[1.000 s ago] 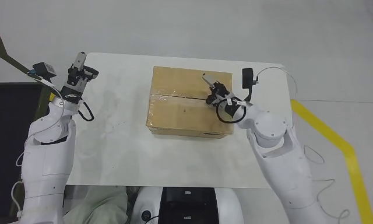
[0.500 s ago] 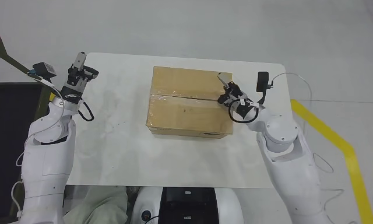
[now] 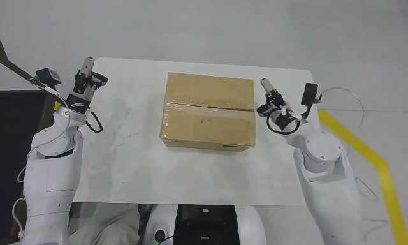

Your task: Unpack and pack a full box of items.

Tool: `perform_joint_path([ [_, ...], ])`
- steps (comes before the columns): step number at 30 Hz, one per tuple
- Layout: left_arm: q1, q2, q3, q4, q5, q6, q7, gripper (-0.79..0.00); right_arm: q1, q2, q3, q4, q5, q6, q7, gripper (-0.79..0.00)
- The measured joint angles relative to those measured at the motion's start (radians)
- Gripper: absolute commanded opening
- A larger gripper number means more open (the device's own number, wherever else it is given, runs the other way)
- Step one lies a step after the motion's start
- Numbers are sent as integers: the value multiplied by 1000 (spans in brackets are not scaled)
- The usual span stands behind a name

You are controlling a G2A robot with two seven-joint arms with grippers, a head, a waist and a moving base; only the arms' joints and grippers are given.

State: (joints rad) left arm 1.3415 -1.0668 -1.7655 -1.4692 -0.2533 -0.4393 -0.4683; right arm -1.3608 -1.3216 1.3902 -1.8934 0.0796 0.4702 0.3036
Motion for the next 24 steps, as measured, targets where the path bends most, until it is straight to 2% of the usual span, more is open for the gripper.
perform_joint_path([
  [5, 0, 0, 0, 0, 0, 0, 0, 0, -21, 1, 23, -46, 24, -65, -24, 0],
  [10, 0, 0, 0, 0, 0, 0, 0, 0, 9, -2, -6, -46, 44, -136, 0, 0],
  [14, 0, 0, 0, 0, 0, 0, 0, 0, 76, -7, -63, 0, 62, -171, 35, 0],
  [24, 0, 0, 0, 0, 0, 0, 0, 0, 279, -38, -264, 193, 106, -172, 116, 0],
])
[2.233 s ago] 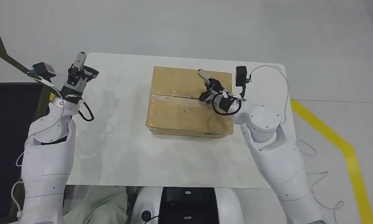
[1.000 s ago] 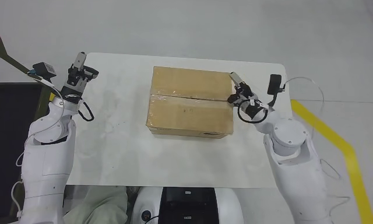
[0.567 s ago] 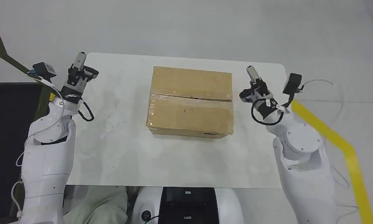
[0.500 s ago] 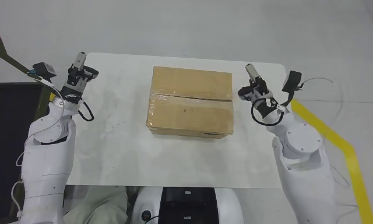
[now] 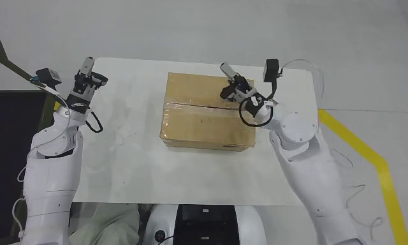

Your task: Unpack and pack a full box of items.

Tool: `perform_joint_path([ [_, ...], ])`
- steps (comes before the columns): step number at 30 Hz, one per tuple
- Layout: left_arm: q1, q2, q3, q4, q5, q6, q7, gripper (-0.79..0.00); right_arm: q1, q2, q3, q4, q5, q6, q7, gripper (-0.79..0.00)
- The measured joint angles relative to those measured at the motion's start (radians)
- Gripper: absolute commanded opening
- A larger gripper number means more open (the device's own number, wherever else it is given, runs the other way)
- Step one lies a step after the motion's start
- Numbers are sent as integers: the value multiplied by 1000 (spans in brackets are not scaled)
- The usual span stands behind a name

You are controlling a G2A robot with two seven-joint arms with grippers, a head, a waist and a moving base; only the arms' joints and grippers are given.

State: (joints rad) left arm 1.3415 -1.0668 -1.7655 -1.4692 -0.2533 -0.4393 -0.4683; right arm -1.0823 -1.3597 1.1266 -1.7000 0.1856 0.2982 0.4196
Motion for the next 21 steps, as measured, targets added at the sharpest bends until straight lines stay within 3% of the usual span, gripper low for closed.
perform_joint_path([
  [11, 0, 0, 0, 0, 0, 0, 0, 0, 124, -41, -169, 139, 61, -16, 48, 0],
  [21, 0, 0, 0, 0, 0, 0, 0, 0, 191, -74, -251, 220, 109, -55, 58, 0],
])
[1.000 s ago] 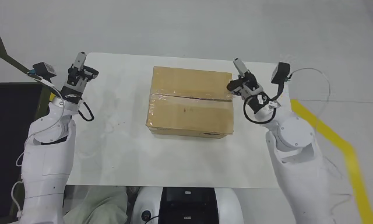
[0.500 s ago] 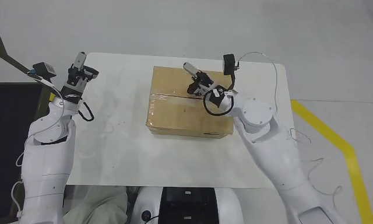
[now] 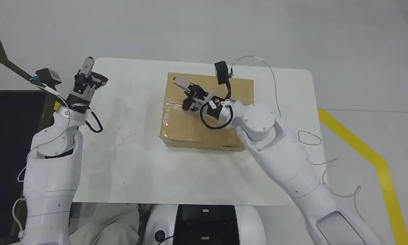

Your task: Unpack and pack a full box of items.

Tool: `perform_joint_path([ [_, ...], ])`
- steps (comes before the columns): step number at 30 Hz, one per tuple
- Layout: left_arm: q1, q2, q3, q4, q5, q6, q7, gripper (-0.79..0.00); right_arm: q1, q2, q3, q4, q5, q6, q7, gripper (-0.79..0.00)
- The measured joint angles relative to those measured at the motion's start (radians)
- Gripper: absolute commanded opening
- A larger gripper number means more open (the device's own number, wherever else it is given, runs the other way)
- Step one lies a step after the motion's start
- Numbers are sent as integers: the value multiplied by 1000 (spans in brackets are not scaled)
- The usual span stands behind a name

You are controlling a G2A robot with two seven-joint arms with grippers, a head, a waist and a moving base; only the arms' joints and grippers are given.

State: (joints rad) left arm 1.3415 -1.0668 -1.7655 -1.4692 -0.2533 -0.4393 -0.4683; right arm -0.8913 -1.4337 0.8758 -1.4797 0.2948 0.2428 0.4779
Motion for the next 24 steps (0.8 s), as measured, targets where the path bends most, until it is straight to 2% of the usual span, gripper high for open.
perform_joint_path([
  [5, 0, 0, 0, 0, 0, 0, 0, 0, 28, -9, 0, 63, 28, 12, 13, 0],
  [10, 0, 0, 0, 0, 0, 0, 0, 0, 14, 1, 23, 46, -17, 47, 25, 0],
  [24, 0, 0, 0, 0, 0, 0, 0, 0, -169, 63, 181, -157, -163, 163, 42, 0],
])
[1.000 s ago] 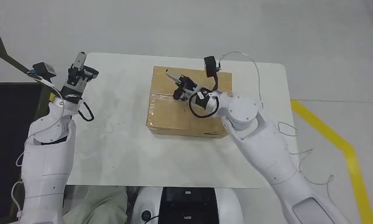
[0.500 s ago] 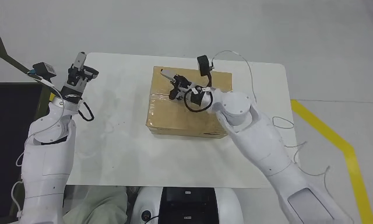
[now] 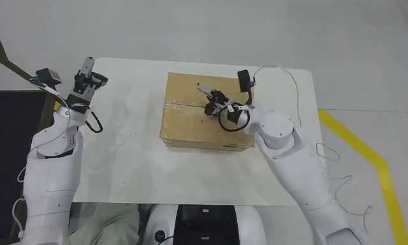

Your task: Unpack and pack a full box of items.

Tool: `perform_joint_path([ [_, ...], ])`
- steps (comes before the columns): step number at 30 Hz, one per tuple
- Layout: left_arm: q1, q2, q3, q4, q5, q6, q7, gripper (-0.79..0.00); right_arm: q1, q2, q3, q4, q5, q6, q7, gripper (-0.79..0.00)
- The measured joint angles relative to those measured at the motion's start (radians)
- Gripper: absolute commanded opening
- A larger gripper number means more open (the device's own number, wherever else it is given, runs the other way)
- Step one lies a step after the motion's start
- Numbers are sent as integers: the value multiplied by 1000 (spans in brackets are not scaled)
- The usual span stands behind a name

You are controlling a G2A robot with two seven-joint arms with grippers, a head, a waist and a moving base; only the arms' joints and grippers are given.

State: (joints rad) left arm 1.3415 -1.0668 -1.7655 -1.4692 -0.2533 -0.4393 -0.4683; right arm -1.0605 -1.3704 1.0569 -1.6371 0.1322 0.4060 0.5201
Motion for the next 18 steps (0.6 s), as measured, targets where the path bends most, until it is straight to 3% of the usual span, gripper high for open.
perform_joint_path([
  [6, 0, 0, 0, 0, 0, 0, 0, 0, -66, 20, 79, -73, -10, -11, 21, 0],
  [18, 0, 0, 0, 0, 0, 0, 0, 0, -169, 44, 215, -138, 81, -191, 72, 0],
])
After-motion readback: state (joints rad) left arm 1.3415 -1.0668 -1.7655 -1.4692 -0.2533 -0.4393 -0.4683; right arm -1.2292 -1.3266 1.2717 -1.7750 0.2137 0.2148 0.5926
